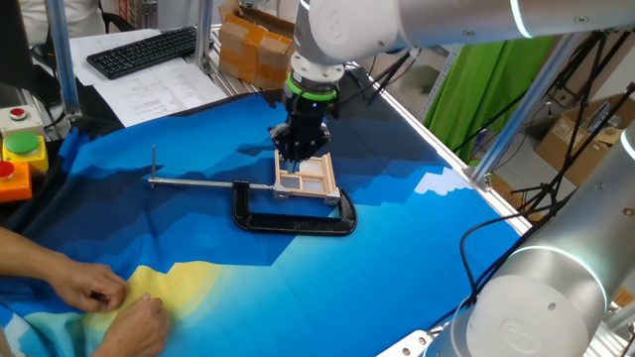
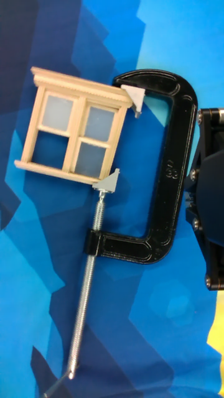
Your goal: Close a sliding window
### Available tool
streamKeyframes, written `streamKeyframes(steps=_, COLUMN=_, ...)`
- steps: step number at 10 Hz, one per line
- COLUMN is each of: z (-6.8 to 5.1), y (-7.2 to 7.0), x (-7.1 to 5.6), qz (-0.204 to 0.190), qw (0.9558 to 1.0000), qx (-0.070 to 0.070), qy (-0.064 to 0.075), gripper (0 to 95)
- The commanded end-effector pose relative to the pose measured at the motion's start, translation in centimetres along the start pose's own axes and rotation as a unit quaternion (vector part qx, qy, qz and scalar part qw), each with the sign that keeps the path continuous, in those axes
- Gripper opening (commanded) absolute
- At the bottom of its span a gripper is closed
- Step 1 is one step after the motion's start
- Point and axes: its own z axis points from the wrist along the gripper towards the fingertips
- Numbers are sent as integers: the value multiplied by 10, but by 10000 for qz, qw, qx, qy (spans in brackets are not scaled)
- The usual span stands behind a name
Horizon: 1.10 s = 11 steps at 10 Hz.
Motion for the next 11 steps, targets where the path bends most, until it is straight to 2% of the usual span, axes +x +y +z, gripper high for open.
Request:
streamKeyframes(steps=1, z=3, y=2, x=0, qz=-9, qw=10000, qx=-58, qy=-11, gripper=0)
streamKeyframes(steps=2, z=5, y=3, x=-1, qz=70, qw=10000, qx=-61, qy=-11, gripper=0)
streamKeyframes(steps=3, z=11, y=6, x=-12, qz=247, qw=9997, qx=-61, qy=26, gripper=0)
streamKeyframes(steps=4, z=17, y=4, x=-34, qz=253, qw=9997, qx=-30, qy=70, gripper=0)
streamKeyframes(steps=5, z=21, y=-1, x=-50, qz=196, qw=9998, qx=-1, qy=97, gripper=0)
streamKeyframes(steps=6, z=26, y=-15, x=-72, qz=121, qw=9998, qx=48, qy=163, gripper=0)
streamKeyframes(steps=8, z=34, y=-41, x=-89, qz=56, qw=9998, qx=121, qy=179, gripper=0)
streamKeyframes(steps=10, z=42, y=-62, x=-95, qz=75, qw=9997, qx=127, qy=171, gripper=0)
streamKeyframes(steps=11, z=46, y=-69, x=-96, qz=174, qw=9996, qx=184, qy=139, gripper=0)
